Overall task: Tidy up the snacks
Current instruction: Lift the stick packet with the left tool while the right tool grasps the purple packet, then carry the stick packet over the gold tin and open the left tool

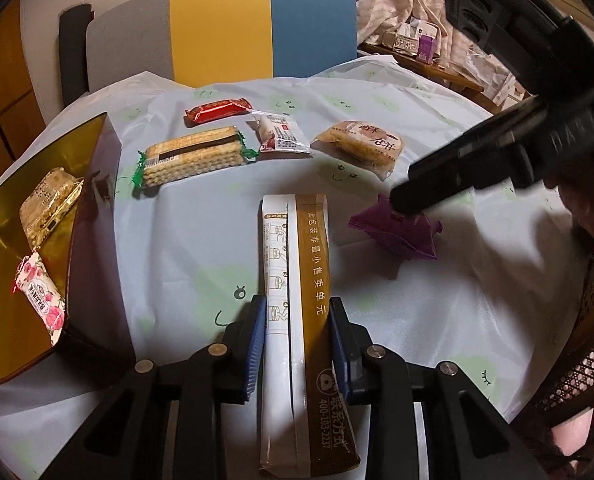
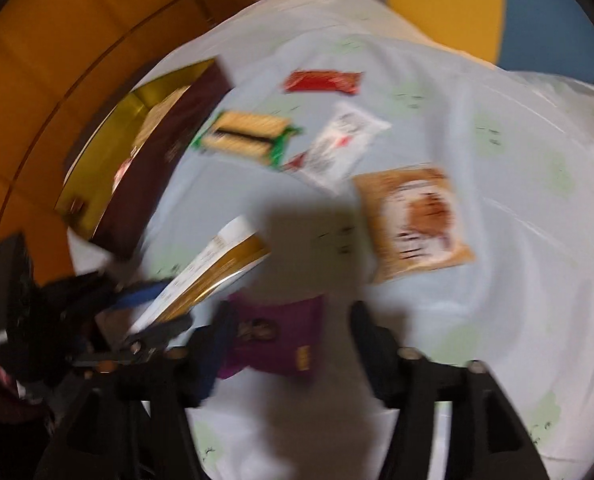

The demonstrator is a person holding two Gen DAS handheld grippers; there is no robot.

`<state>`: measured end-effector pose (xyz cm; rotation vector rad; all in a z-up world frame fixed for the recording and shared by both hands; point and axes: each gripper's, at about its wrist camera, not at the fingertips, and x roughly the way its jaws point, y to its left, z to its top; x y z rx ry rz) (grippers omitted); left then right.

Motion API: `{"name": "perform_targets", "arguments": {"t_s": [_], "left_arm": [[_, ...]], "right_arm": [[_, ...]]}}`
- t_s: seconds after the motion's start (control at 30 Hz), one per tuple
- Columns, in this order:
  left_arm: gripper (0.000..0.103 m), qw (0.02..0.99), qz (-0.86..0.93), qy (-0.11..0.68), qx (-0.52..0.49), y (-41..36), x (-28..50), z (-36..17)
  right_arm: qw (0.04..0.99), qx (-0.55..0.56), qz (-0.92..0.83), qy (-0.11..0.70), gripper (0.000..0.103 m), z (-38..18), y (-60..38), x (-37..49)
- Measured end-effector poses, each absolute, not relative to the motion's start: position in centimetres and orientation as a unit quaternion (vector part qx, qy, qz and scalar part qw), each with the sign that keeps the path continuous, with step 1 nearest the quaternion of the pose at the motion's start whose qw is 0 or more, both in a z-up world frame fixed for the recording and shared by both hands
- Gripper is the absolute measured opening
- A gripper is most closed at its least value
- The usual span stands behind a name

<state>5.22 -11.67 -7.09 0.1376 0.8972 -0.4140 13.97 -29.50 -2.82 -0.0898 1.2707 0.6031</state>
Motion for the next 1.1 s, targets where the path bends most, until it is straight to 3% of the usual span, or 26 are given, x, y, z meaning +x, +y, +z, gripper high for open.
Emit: {"name": "perform_targets", "arguments": {"t_s": [0.3, 0.6, 0.73, 1.1], "left_arm": [[0.031, 0.88, -0.198, 0.428, 0.059, -11.5, 5.2, -7.2], [0.032, 0.883, -0.198, 0.423, 0.055, -11.5, 5.1, -7.2], [0.03, 0.885, -0.196, 0.419, 0.055, -11.5, 4.9, -7.2], [0.024, 0.883, -0.216, 0.417, 0.02, -10.8, 4.7, -5.8]], "right_arm": [[0.727, -0.111, 0.281, 0.616, 0.069, -5.6, -26.8, 12.7], [0.729, -0.094, 0.271, 0.622, 0.069, -6.1, -26.9, 13.5], [0.749, -0.127, 0.243, 0.604, 0.055, -6.1, -26.4, 13.7], [0.766, -0.169, 0.224, 0.578, 0.054, -6.1, -25.6, 13.5]]}}
